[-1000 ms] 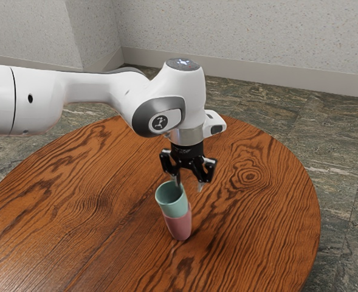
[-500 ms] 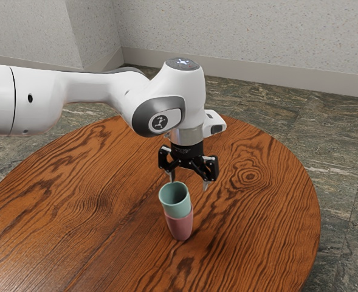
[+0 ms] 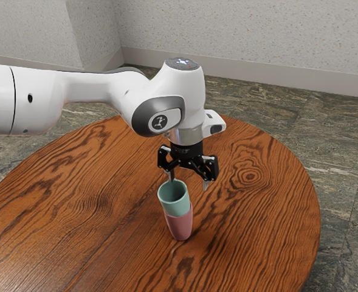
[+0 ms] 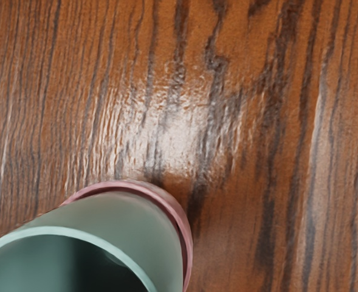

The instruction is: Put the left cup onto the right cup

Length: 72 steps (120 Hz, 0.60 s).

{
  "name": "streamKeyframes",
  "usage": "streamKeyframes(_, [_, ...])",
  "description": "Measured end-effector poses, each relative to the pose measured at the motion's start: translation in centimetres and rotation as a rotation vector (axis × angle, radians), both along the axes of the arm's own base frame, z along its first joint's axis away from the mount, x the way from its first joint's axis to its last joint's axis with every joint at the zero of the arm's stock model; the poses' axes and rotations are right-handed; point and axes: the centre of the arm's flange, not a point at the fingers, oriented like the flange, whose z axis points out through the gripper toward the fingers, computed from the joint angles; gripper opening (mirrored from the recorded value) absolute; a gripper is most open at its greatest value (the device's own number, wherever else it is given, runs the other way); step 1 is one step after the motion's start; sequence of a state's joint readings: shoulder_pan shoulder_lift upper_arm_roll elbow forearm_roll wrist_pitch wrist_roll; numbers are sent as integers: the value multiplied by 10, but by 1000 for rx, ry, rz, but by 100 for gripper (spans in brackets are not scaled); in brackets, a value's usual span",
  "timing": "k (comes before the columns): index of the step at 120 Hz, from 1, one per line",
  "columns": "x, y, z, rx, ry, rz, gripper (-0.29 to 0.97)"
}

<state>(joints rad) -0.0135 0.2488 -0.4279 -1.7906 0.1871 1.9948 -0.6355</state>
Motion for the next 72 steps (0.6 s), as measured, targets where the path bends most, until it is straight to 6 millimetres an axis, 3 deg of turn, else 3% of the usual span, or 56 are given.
streamKeyframes(26, [-1, 0, 6, 2, -8, -1, 68])
streamKeyframes(72, [-10, 9, 40, 20, -39, 12, 68])
